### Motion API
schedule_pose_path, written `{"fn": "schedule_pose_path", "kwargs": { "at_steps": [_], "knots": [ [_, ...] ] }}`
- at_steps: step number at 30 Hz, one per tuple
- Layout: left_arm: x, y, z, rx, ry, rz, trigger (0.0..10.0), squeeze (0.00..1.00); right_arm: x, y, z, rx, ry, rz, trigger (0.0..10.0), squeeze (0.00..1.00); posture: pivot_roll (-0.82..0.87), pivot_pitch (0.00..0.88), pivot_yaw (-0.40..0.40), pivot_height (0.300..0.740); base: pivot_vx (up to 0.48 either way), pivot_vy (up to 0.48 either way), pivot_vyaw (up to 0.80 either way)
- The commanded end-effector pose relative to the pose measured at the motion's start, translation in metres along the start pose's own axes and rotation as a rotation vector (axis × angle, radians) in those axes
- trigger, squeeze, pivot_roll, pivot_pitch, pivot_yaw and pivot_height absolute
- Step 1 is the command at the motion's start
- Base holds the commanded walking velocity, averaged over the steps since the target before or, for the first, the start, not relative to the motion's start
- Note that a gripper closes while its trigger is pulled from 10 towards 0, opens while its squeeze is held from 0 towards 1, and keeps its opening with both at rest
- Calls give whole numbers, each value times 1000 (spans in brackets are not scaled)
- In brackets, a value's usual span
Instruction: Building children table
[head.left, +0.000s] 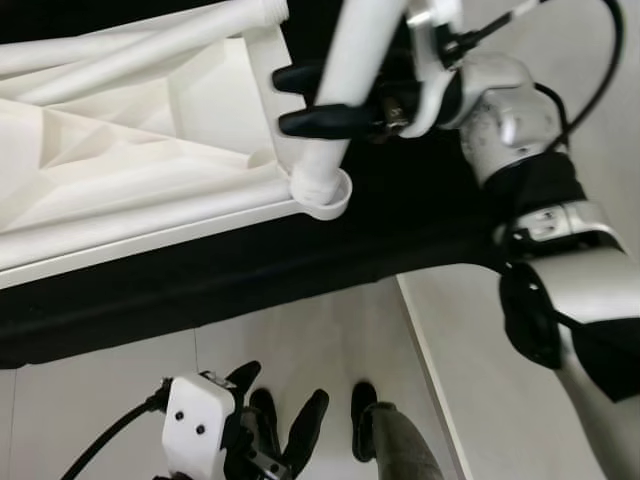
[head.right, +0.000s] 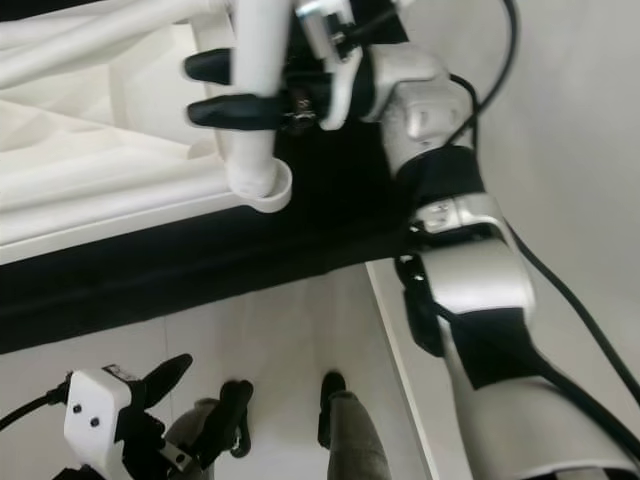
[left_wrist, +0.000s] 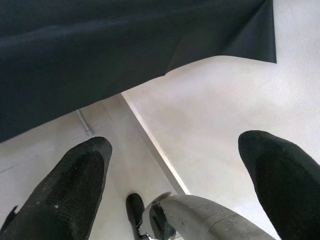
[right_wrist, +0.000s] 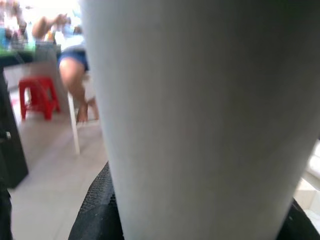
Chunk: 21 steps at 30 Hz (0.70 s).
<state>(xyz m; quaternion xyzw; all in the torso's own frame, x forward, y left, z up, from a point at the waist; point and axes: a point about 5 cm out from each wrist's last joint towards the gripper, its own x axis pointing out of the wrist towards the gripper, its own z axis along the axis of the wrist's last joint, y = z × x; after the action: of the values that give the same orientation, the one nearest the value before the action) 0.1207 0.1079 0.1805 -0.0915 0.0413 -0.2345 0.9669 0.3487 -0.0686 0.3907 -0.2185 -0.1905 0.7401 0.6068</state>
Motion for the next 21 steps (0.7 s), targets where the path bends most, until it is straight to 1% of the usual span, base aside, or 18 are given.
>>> {"fn": "schedule_pose_path", "kwargs": {
  "at_steps": [1, 14, 15, 16, 17, 19, 21],
  "knots": [
    [-3, -2, -3, 5, 23, 5, 10000, 0, 7, 6, -25, 71, 105, 38, 10000, 0, 42, 524, 10, 740, 0, 0, 0],
    [-4, -3, -3, 8, 16, 7, 10000, 0, 8, 6, -26, 69, 124, 43, 10000, 0, 42, 524, 10, 740, 0, 0, 0],
    [-2, -4, -2, 6, 7, 9, 10000, 0, 11, 0, -24, 122, 134, 19, 10000, 0, 11, 523, -30, 740, 0, 0, 0],
    [-2, -4, -2, 6, 7, 9, 10000, 0, 11, 0, -24, 122, 134, 19, 10000, 0, 11, 523, -30, 740, 0, 0, 0],
    [-1, -5, -1, 2, -4, 13, 10000, 0, 12, -4, -22, 186, 130, -3, 10000, 0, 2, 526, -40, 740, 0, 0, 0],
    [1, -5, 0, -2, -16, 15, 10000, 0, 14, -8, -22, 276, 127, -32, 10000, 0, 0, 527, -40, 740, 0, 0, 0],
    [1, -5, 1, -3, -17, 15, 10000, 0, 14, -8, -22, 292, 126, -38, 10000, 0, 0, 527, -40, 740, 0, 0, 0]
  ]
}}
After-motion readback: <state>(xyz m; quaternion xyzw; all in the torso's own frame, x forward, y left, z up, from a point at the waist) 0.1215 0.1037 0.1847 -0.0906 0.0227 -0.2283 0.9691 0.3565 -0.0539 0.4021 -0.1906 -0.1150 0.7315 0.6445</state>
